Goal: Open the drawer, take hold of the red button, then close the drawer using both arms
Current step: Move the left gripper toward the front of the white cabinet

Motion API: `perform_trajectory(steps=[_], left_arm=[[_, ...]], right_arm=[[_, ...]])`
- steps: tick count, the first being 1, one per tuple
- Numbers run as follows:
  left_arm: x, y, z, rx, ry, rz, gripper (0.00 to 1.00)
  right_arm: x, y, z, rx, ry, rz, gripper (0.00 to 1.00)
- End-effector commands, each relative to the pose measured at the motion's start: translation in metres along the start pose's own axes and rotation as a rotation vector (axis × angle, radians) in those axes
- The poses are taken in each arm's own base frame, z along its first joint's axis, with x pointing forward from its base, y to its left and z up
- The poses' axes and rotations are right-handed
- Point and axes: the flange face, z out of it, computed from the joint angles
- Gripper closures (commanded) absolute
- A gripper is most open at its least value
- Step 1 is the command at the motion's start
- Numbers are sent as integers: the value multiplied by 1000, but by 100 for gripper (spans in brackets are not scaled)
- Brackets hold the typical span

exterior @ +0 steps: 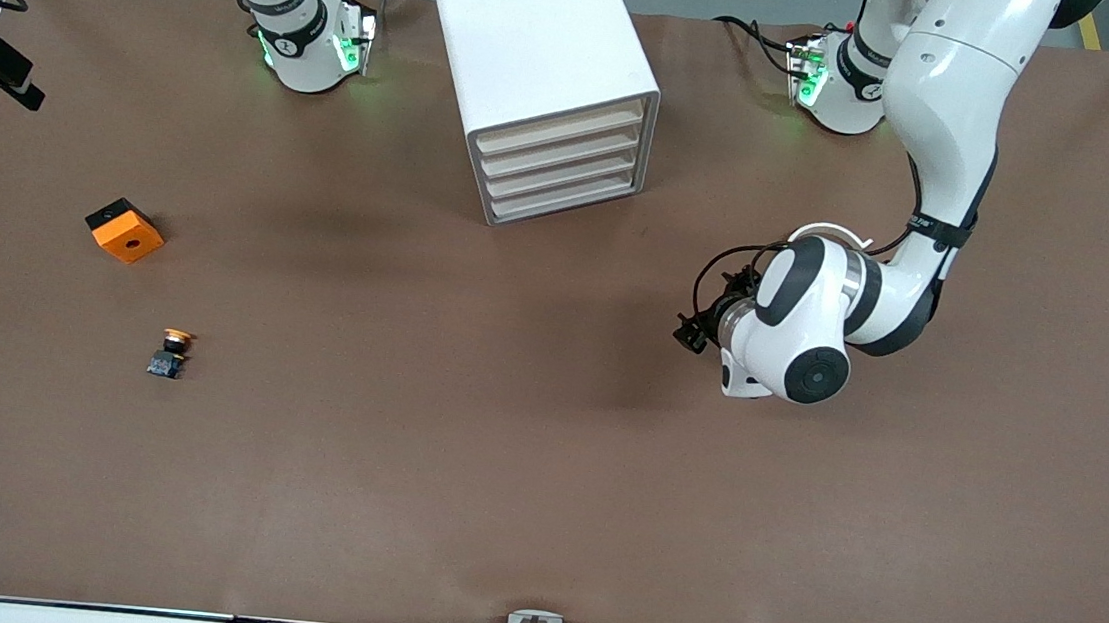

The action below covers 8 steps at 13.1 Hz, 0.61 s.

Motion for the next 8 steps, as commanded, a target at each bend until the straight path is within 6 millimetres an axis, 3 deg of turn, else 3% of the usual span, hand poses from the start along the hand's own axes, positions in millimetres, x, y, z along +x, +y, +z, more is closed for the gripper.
perform_trajectory(steps=[1,5,8], left_arm=[[1,8,1,-9,-128,-189,0],[3,18,23,36,-247,-514,0],[-12,17,53,201,-345,-656,0]], right_arm=[[-8,1,-4,7,3,19,0],[-8,1,-11,7,9,19,0],[-5,1,-11,7,12,16,0]])
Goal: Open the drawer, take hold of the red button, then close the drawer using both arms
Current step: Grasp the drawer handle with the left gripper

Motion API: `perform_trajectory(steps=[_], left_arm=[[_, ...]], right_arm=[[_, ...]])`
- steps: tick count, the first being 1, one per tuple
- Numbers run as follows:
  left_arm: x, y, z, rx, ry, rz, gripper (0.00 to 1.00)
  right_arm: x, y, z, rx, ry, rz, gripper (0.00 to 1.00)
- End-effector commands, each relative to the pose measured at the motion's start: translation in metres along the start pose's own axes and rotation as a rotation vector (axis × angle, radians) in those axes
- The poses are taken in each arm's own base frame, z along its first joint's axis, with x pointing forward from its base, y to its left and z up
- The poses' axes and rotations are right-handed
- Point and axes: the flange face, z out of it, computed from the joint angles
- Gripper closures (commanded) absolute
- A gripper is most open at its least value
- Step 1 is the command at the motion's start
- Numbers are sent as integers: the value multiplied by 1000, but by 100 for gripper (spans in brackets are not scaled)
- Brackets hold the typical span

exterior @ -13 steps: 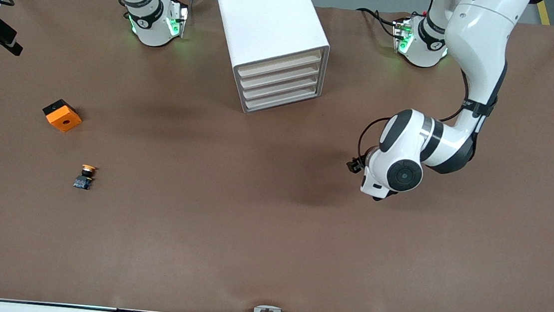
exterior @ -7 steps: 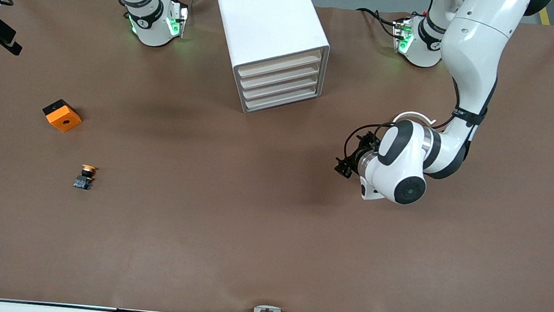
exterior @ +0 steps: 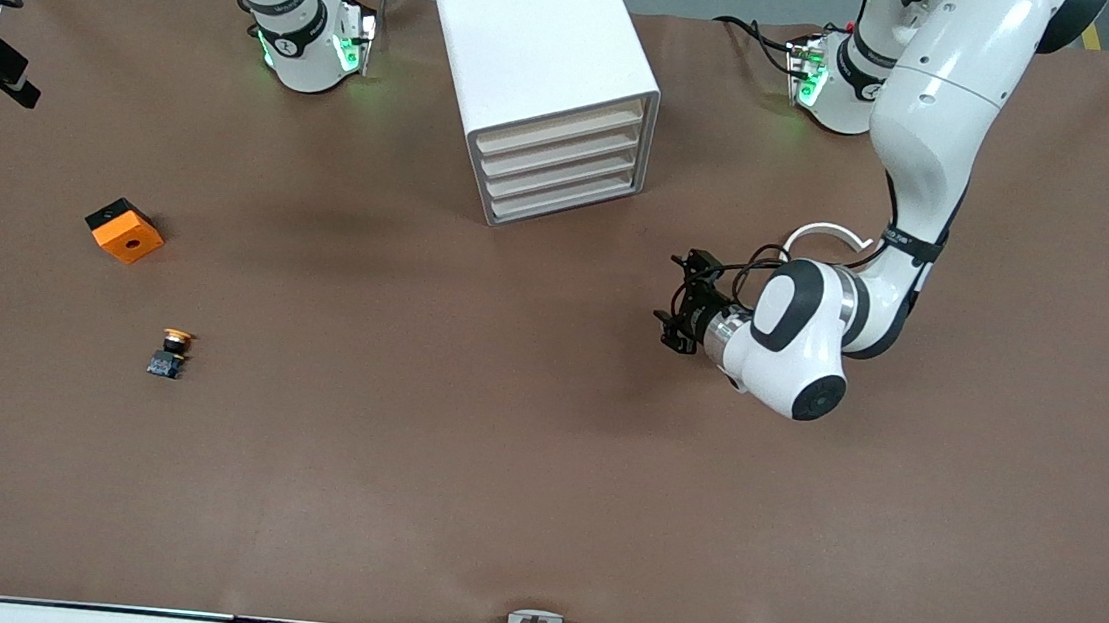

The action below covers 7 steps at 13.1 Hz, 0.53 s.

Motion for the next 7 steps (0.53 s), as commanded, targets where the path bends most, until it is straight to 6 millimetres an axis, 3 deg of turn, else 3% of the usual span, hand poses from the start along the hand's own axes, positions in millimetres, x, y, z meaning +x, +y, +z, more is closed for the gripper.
perform_trajectory(steps=[1,7], left_arm=[[-6,-1,20,135,-57,-133,0],[-34,-24,60,314,-39,-264,0]], right_arm=[[-3,0,-6,6,3,14,0],[0,8,-11,10,16,25,0]])
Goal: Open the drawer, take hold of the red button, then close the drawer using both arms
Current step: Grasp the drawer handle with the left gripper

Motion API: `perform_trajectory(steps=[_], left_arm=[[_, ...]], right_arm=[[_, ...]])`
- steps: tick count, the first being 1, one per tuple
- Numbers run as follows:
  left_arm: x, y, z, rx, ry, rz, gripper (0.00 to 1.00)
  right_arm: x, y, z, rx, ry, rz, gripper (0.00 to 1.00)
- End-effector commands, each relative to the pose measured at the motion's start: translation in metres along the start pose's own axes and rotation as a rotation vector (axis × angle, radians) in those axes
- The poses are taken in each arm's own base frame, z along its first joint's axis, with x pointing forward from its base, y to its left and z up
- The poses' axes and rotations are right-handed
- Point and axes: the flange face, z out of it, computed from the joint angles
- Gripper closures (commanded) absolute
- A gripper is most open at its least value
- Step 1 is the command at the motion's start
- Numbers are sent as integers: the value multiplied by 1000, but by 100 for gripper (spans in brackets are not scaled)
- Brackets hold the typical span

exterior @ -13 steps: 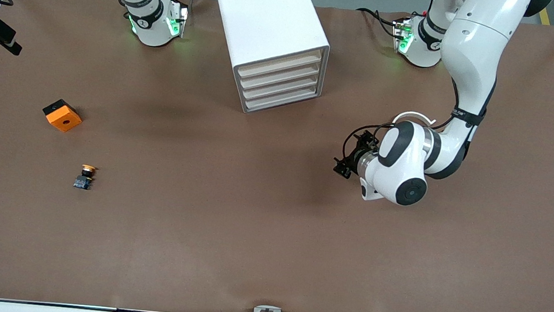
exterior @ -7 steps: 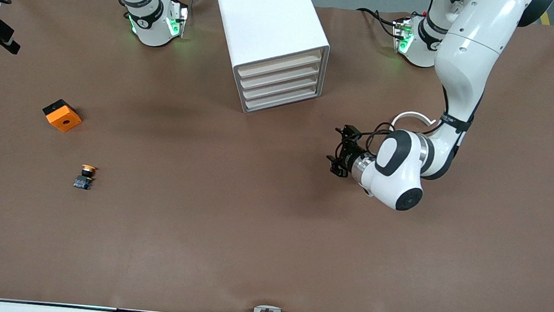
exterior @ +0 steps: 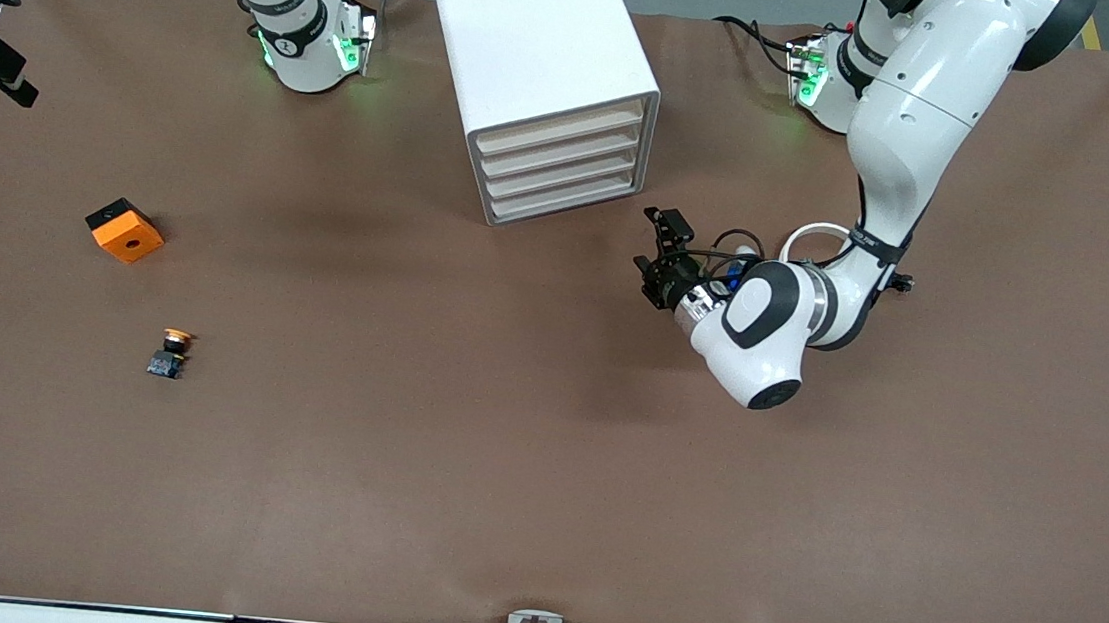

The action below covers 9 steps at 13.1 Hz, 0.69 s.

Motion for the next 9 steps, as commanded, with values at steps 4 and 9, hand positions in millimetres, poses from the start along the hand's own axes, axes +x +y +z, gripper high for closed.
perform_trajectory(steps=[4,9], left_arm=[[-25,-8,46,132,21,-50,17],[-30,-9,81,180,52,-72,30]], right_arm=[[8,18,-1,7,-4,12,0],[48,27,27,-6,-39,-27,0]])
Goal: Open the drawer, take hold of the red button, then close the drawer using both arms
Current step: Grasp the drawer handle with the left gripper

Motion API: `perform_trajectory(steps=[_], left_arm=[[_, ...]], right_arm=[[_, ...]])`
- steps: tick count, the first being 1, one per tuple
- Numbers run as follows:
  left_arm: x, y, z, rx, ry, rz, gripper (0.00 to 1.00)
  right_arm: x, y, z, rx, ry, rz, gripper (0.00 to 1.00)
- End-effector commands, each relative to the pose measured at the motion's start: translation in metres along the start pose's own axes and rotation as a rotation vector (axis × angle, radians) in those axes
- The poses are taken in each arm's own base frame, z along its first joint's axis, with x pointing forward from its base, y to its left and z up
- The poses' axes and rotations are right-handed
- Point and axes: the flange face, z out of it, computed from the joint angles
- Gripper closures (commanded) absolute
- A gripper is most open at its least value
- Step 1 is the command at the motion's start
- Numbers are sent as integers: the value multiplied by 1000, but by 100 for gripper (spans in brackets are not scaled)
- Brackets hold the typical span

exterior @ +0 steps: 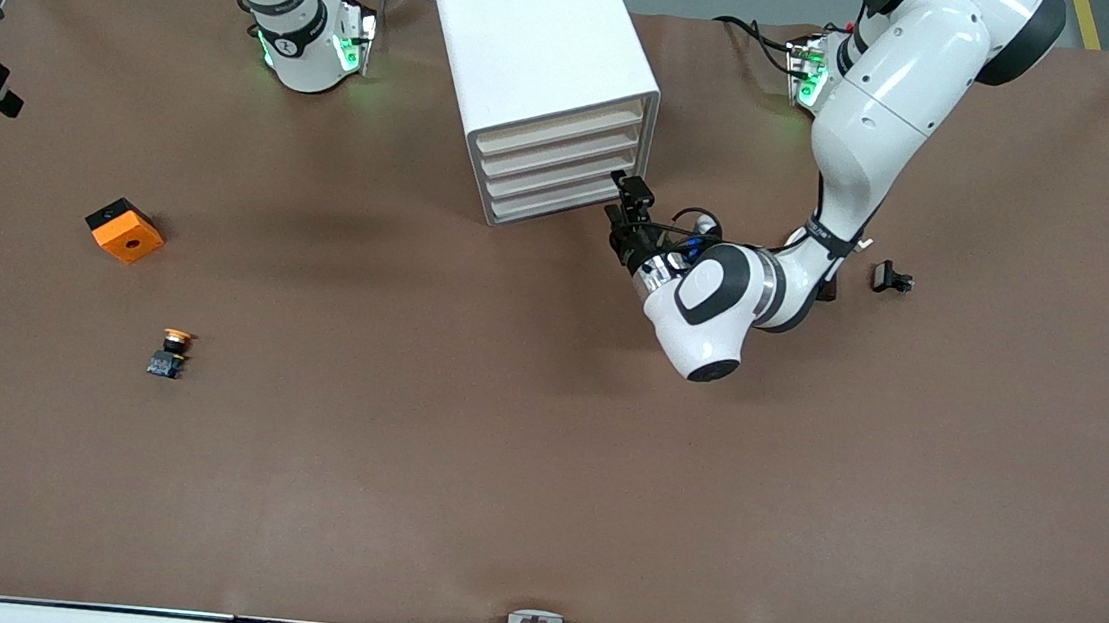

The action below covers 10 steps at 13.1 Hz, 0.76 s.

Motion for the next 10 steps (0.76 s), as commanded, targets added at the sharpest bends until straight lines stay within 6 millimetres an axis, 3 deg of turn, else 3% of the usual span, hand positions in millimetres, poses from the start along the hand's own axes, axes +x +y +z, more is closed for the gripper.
perform_trajectory(steps=[1,4,5,6,7,9,10], left_arm=[[-4,-2,15,42,6,-17,31],[-7,-5,35,75,30,-13,32],[-8,-8,40,92,39,-11,34],[-8,-8,42,95,42,-11,35],[-4,-5,47,104,48,-22,39],[-3,-4,61,117,68,-32,56],[-3,-4,67,122,78,-35,65]], right_arm=[[27,10,4,-7,-11,-6,0],[30,7,11,-5,-25,-9,0],[46,8,34,-10,-68,-7,0],[55,10,43,-32,-83,-9,0],[60,14,48,-73,-92,-21,0],[74,21,72,-80,-131,-112,0],[75,18,75,-84,-135,-128,0]])
